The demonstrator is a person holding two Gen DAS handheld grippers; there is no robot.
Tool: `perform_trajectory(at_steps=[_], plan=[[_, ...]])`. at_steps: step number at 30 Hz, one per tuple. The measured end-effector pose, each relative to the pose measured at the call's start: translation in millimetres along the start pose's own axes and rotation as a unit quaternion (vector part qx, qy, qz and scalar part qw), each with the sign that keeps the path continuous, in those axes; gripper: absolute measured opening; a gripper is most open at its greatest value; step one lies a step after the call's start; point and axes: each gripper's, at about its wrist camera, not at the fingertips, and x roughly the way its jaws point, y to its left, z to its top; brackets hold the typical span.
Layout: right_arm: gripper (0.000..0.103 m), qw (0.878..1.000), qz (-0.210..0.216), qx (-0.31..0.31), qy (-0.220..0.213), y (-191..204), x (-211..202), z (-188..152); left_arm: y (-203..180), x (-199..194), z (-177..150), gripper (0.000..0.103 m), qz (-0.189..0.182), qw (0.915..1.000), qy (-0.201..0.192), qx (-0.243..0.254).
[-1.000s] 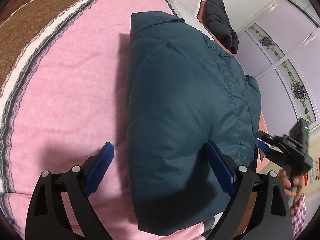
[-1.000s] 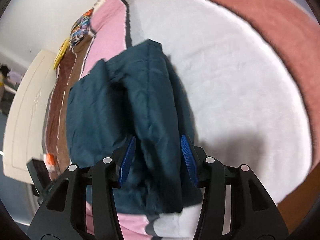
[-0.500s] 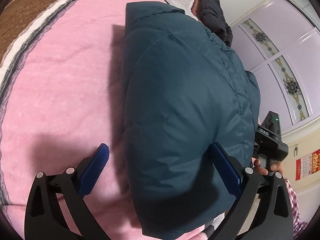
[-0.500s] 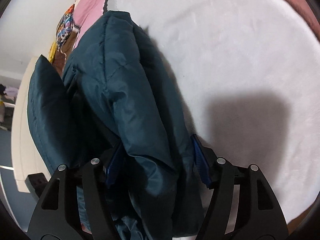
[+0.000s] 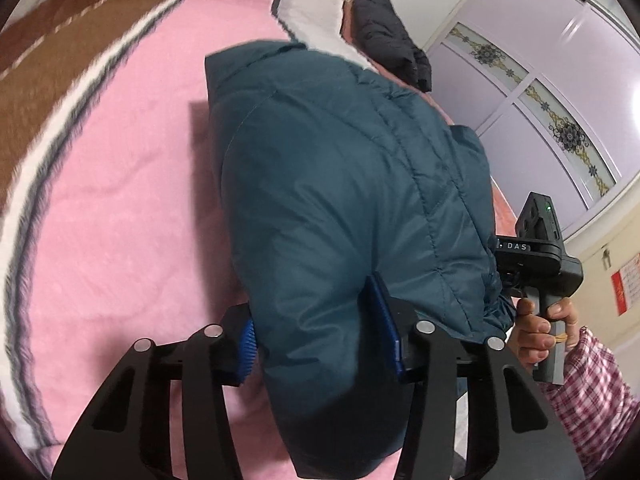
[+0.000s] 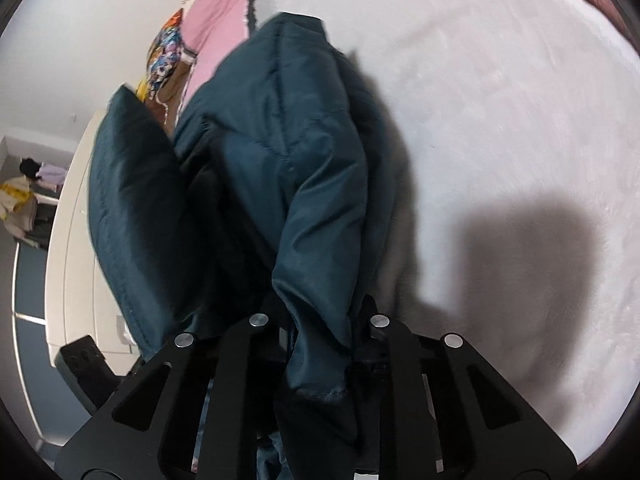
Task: Fold large clothes
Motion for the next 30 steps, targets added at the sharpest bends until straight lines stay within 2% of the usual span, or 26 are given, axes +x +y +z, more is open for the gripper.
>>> perform_trajectory(at_steps=[5,12,17,23,27,30], plan=[[0.016,0.999,-0.001,-0.036,-0.01,27,5,-16,7,-20,15,0.047,0.029,0.9987,-0.034,0.025],[0.015,0.995,-0.014,-0.098,-0.004,86,42,-19,56,-48,38,0.046,0.08,0.9946,-0.065,0.013],[0.015,0.991,-0.033,-0.129,0.003,106,62,-24,91,-54,44,0.046,0.096,0.9928,-0.071,-0.009],[0.016,0.99,-0.057,-0.126,0.009,104,76,-26,104,-50,40,0.047,0.089,0.9935,-0.067,-0.025],[0.026,0.994,-0.053,-0.091,0.009,101,77,-17,105,-51,38,0.053,0.097,0.9926,-0.063,-0.038],[0.03,0.994,-0.059,-0.087,0.01,106,71,-13,99,-53,39,0.058,0.111,0.9911,-0.059,-0.042]])
